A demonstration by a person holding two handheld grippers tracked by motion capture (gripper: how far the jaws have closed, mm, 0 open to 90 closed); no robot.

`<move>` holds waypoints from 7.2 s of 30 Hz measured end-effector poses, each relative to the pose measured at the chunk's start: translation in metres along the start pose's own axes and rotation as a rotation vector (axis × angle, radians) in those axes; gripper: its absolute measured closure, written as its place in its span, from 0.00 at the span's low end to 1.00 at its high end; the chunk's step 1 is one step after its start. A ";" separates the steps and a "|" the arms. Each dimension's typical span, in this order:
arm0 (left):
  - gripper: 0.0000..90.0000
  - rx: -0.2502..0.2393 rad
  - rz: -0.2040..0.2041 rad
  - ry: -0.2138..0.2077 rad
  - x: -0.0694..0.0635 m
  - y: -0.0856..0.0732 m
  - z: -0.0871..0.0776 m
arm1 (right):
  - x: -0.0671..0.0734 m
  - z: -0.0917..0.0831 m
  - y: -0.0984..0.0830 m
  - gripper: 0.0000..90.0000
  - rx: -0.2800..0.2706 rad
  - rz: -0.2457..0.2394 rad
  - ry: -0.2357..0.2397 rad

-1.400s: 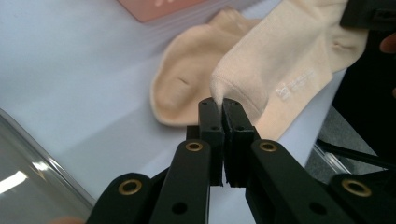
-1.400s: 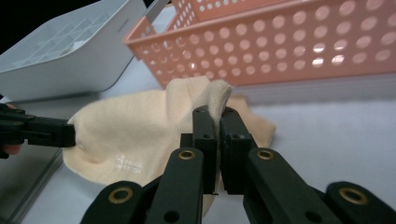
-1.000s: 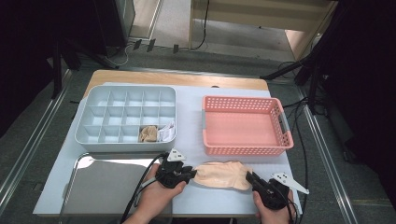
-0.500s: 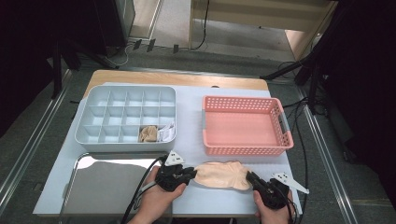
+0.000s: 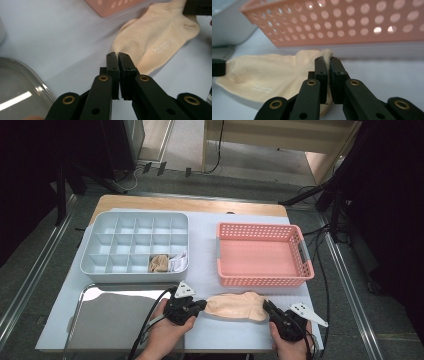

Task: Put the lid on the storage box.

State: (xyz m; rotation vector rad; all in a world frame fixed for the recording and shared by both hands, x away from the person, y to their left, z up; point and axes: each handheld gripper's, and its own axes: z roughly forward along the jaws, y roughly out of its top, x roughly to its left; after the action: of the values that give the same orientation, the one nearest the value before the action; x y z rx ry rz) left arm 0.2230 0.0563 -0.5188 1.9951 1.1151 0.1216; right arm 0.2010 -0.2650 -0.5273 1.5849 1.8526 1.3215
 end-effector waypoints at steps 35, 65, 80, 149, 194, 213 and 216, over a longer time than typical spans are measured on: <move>0.96 0.022 -0.025 -0.067 -0.006 -0.012 -0.005 | 0.001 -0.015 0.001 0.95 0.089 0.070 0.020; 0.83 -0.103 0.081 -0.079 -0.035 -0.007 -0.011 | 0.006 -0.018 -0.014 0.92 0.130 0.073 0.037; 0.88 0.047 0.114 -0.016 -0.056 0.003 0.035 | 0.046 -0.039 0.009 0.93 -0.001 0.015 0.185; 1.00 -0.037 0.109 -0.096 -0.020 -0.010 -0.017 | 0.106 0.021 -0.026 0.88 0.164 -0.249 0.062; 1.00 0.025 0.167 -0.020 -0.008 -0.010 -0.013 | 0.106 0.023 -0.028 0.90 0.152 -0.251 0.054; 1.00 0.008 0.155 -0.010 -0.010 -0.013 -0.014 | 0.092 0.009 -0.030 0.66 0.141 -0.031 0.042; 1.00 0.006 0.147 -0.014 -0.010 -0.014 -0.014 | 0.095 0.011 -0.032 0.74 0.151 -0.065 0.024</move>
State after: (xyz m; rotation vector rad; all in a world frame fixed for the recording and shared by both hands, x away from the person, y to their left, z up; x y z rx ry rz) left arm 0.2020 0.0611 -0.5168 2.0794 0.9604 0.1799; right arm 0.1623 -0.1723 -0.5320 1.5725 2.0433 1.2029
